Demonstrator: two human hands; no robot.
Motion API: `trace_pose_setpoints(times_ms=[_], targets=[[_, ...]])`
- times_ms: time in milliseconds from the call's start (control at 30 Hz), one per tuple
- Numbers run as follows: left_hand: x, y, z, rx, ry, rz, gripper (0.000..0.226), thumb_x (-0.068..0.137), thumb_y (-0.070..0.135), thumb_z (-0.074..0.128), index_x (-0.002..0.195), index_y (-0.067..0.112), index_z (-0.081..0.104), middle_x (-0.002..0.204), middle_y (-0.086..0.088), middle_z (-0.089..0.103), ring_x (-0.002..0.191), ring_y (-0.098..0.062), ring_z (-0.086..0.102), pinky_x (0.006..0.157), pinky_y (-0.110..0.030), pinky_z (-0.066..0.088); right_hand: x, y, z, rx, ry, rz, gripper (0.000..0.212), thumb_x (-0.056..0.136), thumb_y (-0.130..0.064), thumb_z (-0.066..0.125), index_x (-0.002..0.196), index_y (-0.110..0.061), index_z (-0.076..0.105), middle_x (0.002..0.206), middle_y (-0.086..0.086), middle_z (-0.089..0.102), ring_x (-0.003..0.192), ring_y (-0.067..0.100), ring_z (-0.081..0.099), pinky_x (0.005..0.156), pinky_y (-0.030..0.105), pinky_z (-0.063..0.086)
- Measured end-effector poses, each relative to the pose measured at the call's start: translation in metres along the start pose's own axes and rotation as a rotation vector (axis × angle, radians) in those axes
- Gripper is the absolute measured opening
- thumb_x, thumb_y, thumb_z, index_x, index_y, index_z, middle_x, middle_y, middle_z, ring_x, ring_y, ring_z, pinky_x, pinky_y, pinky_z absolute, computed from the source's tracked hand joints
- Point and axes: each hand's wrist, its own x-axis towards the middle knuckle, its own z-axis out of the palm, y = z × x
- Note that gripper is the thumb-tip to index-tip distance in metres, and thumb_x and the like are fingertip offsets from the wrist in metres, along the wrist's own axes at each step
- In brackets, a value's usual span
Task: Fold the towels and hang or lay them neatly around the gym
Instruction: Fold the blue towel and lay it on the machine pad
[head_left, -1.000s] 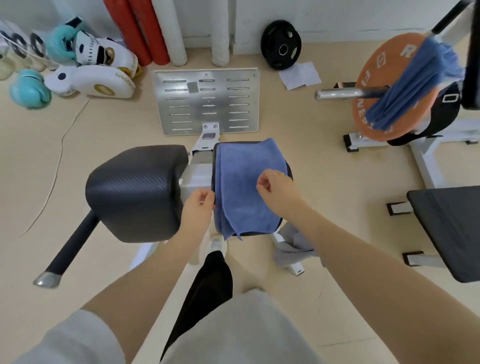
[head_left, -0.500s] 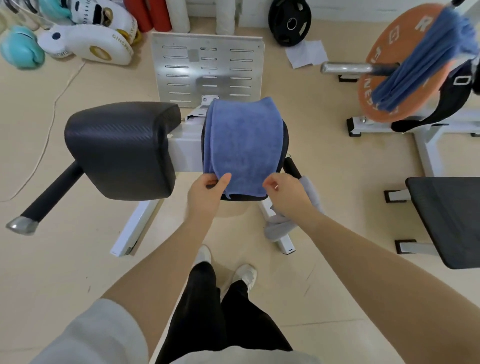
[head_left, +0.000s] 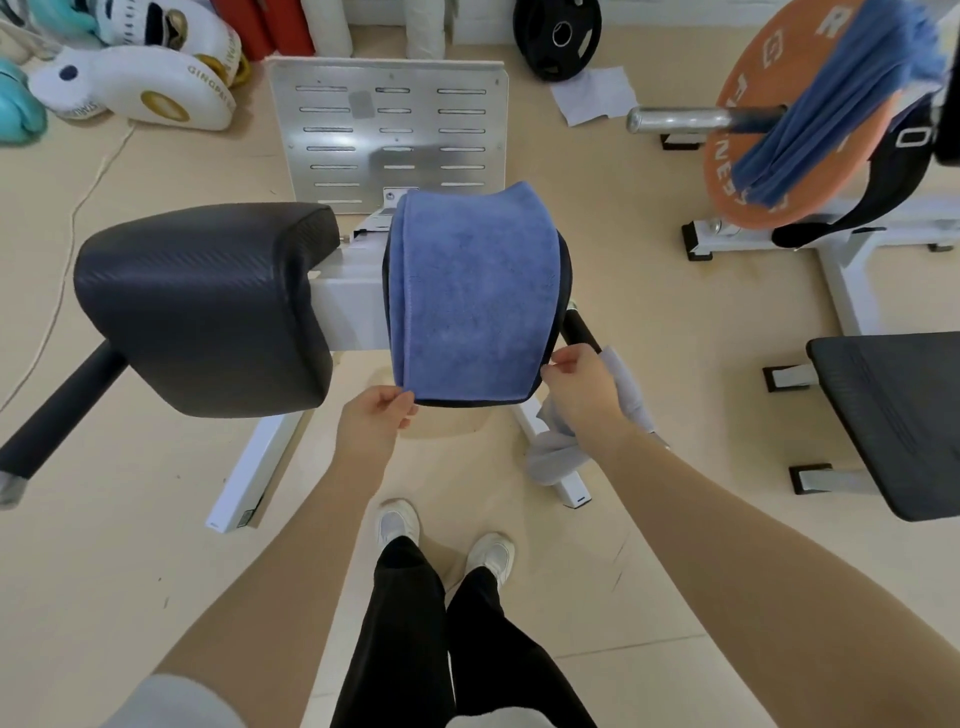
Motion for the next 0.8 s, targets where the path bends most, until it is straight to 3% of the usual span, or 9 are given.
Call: trace_pose_setpoints(times_ms=[67,200,333,433,533,600,667,733,800], targets=[[0.002,-0.004,0.005,0.037,0.052,0.003,0.011,0.090,0.024,0.056,0.096,0.015,0.057,0.099,-0.006,0.061,0.094,-0.024,0.059,0.091,-0.039,0.046,0.000,0.001,0.004,0.024,-0.031,-0.031,0.021,0.089,-0.017,0.051,0.109,-0.012,0.054,0.083,-0.002,0.057,0.080,0.022,0.056,0.070,0.030,0.045],[0.000,0.007,0.012,-0.114,0.071,0.026,0.028,0.093,0.023,0.050,0.119,0.013,0.049,0.107,0.001,0.053,0.100,-0.017,0.054,0.083,-0.029,0.039,0.002,0.003,0.009,0.056,-0.042,-0.046,0.018,0.084,-0.024,0.059,0.098,-0.013,0.057,0.078,-0.003,0.059,0.076,0.018,0.056,0.070,0.033,0.048],[-0.001,0.016,0.014,-0.005,0.116,0.165,0.030,0.089,0.035,0.055,0.087,0.005,0.052,0.074,0.001,0.050,0.068,-0.012,0.047,0.063,-0.020,0.035,-0.005,0.001,0.012,0.176,-0.180,-0.064,0.026,0.085,-0.020,0.063,0.104,-0.002,0.058,0.088,0.002,0.059,0.078,0.014,0.054,0.067,0.022,0.044],[-0.009,0.020,0.019,0.017,0.110,0.201,0.033,0.087,0.033,0.059,0.068,0.012,0.043,0.059,0.004,0.038,0.052,-0.011,0.037,0.053,-0.017,0.030,-0.012,0.005,0.006,0.258,-0.227,-0.061,0.025,0.086,-0.017,0.061,0.104,0.000,0.057,0.095,0.011,0.062,0.081,0.016,0.055,0.073,0.029,0.048],[-0.020,0.023,0.031,-0.094,0.052,0.076,0.024,0.089,0.030,0.059,0.076,0.012,0.049,0.067,0.003,0.048,0.064,-0.012,0.046,0.057,-0.018,0.035,-0.022,0.011,-0.004,0.330,-0.289,-0.057,0.009,0.088,-0.014,0.060,0.092,-0.008,0.054,0.087,0.007,0.060,0.074,0.017,0.055,0.064,0.022,0.047],[-0.028,0.026,0.036,-0.212,-0.047,-0.005,0.013,0.090,0.026,0.057,0.085,0.014,0.055,0.077,0.004,0.056,0.076,-0.015,0.052,0.062,-0.019,0.041,-0.029,0.014,-0.013,0.383,-0.316,-0.035,0.010,0.088,-0.013,0.060,0.093,-0.009,0.052,0.081,0.000,0.059,0.067,0.012,0.056,0.051,0.013,0.046],[-0.042,0.031,0.035,-0.325,-0.145,-0.038,0.004,0.090,0.023,0.058,0.088,0.022,0.055,0.089,0.004,0.061,0.080,-0.013,0.058,0.062,-0.018,0.048,-0.037,0.018,-0.024,0.407,-0.310,-0.006,0.018,0.087,-0.013,0.063,0.099,-0.008,0.050,0.086,0.002,0.061,0.068,0.011,0.059,0.051,0.015,0.048],[-0.058,0.031,0.028,-0.247,-0.179,-0.019,0.013,0.089,0.026,0.060,0.099,0.023,0.051,0.102,0.003,0.059,0.084,-0.009,0.059,0.056,-0.014,0.049,-0.046,0.022,-0.036,0.421,-0.292,0.023,0.036,0.085,-0.013,0.066,0.113,-0.004,0.046,0.103,0.011,0.061,0.076,0.016,0.061,0.058,0.022,0.050],[-0.073,0.029,0.015,-0.016,-0.197,0.050,0.044,0.085,0.034,0.062,0.122,0.021,0.043,0.115,0.003,0.056,0.087,-0.011,0.059,0.057,-0.015,0.048,-0.061,0.025,-0.047,0.435,-0.324,0.023,0.050,0.084,-0.010,0.067,0.125,-0.008,0.038,0.115,0.014,0.056,0.076,0.019,0.059,0.058,0.025,0.050]])
